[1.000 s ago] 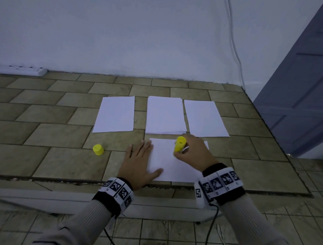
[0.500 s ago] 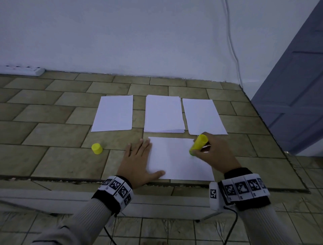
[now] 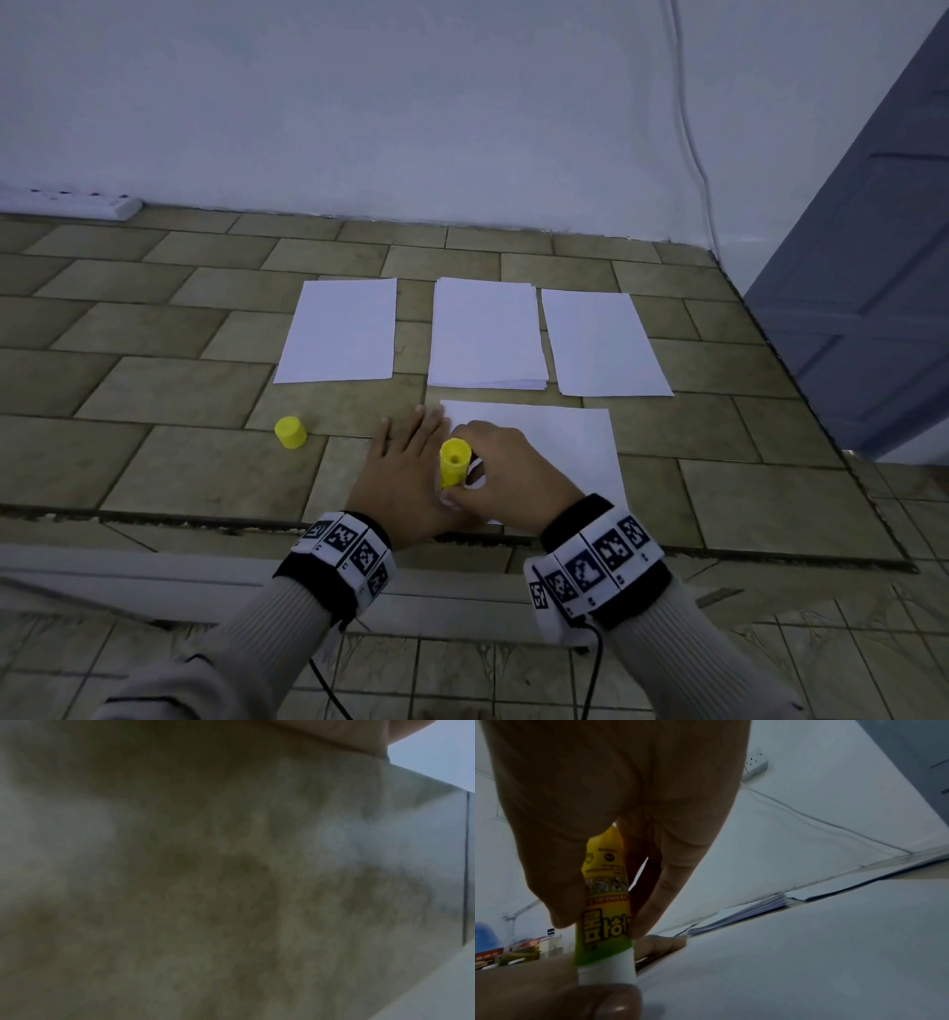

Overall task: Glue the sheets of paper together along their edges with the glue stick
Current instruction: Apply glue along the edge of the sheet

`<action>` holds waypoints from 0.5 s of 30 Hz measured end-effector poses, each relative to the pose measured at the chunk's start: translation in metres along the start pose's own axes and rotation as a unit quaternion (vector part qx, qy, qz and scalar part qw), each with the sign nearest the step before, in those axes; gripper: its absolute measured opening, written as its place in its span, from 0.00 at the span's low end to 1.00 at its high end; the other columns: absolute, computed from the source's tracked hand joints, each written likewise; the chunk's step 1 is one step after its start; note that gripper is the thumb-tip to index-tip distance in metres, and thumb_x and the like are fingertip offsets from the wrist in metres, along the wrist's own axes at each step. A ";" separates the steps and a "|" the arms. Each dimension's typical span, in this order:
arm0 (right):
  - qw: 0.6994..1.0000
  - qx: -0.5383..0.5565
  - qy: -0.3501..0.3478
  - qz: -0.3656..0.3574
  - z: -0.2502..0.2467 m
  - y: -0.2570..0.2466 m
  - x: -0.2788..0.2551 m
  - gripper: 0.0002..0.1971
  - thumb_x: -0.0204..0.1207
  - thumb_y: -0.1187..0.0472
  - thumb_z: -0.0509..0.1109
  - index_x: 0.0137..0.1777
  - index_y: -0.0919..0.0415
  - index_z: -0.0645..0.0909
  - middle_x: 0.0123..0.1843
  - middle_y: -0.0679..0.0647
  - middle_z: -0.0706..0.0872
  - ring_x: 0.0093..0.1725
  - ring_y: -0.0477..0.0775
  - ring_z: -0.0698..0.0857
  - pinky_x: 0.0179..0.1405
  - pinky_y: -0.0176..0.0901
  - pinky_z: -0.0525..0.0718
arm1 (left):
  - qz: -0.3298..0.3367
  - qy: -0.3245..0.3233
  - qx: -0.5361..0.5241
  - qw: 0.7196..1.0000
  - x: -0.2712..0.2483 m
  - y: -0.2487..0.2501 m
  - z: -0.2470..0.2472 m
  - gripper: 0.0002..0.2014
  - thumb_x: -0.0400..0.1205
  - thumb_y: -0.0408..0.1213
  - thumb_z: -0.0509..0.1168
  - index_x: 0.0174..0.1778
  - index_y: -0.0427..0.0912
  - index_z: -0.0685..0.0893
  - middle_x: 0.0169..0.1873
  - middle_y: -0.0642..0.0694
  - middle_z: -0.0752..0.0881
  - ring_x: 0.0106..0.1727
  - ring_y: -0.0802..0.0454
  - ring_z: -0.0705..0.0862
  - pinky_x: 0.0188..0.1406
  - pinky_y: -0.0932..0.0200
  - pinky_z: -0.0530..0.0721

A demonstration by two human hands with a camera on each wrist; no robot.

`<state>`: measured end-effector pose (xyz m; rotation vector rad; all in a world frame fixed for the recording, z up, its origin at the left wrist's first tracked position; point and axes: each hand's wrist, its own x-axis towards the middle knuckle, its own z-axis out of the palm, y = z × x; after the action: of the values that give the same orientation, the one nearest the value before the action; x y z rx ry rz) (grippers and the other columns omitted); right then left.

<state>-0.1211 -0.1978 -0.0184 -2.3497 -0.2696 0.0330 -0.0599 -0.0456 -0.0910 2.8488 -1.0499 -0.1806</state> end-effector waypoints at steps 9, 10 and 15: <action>0.998 0.047 0.032 0.014 -0.035 0.037 -0.036 0.09 0.65 0.64 0.79 0.44 0.60 0.85 0.47 0.52 0.86 0.45 0.49 0.86 0.46 0.50 0.87 | -0.020 -0.010 -0.011 1.000 -0.002 0.001 -0.003 0.67 0.58 0.88 0.36 0.86 0.43 0.45 0.86 0.51 0.40 0.86 0.52 0.38 0.83 0.40 0.35; 0.998 0.051 0.035 0.016 -0.041 0.042 -0.042 0.08 0.65 0.64 0.79 0.43 0.59 0.85 0.46 0.51 0.87 0.45 0.48 0.86 0.45 0.48 0.88 | -0.020 -0.008 -0.011 1.000 -0.002 0.001 -0.004 0.67 0.58 0.88 0.34 0.86 0.42 0.45 0.86 0.51 0.41 0.86 0.52 0.38 0.83 0.40 0.35; 0.995 0.056 0.053 0.068 -0.069 0.063 -0.070 0.09 0.64 0.68 0.80 0.41 0.57 0.85 0.42 0.49 0.88 0.40 0.45 0.87 0.40 0.34 0.86 | -0.021 -0.012 -0.004 1.000 -0.002 0.001 -0.003 0.68 0.57 0.88 0.32 0.87 0.42 0.46 0.86 0.51 0.40 0.86 0.52 0.38 0.83 0.39 0.37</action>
<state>-0.1704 -0.3033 -0.0166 -2.2452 -0.0526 -0.0110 -0.0618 -0.0444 -0.0878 2.8695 -0.9932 -0.2216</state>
